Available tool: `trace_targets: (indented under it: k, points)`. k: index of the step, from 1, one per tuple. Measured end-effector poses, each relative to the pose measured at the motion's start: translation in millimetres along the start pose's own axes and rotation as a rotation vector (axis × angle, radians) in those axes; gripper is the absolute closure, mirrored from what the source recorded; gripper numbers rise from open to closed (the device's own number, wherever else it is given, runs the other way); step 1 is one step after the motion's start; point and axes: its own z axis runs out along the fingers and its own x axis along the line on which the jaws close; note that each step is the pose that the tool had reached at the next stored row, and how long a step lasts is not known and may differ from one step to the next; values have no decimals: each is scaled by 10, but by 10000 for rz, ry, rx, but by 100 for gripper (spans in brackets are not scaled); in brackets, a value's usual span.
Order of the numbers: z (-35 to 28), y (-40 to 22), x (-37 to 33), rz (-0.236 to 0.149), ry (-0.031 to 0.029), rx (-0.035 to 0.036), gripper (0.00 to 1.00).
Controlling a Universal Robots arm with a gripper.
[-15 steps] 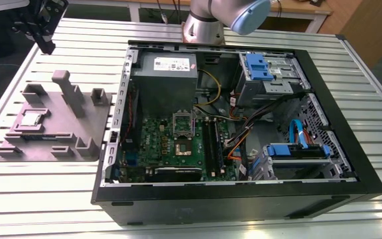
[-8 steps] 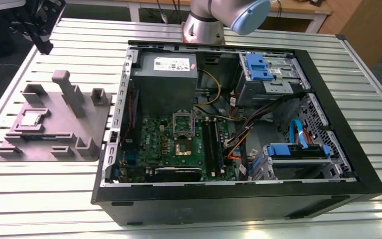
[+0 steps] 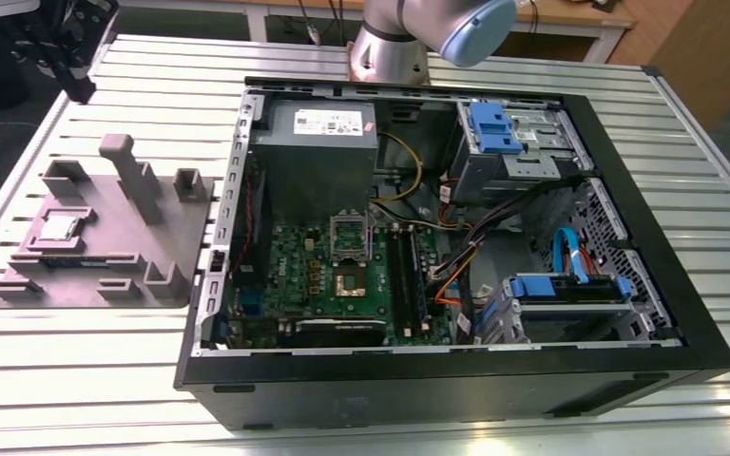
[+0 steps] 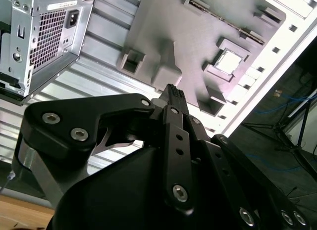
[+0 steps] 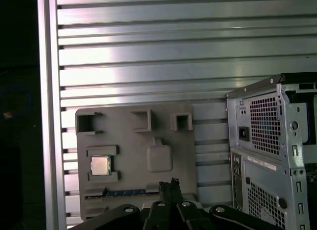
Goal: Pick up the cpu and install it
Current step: 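Reach for the cpu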
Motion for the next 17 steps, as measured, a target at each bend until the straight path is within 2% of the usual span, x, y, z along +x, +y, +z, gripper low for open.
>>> trace_targets:
  k: [8, 17]
  points:
    - [-2, -5, 59, 0, 0, 0, 90]
    - [-2, -7, 92, 0, 0, 0, 90]
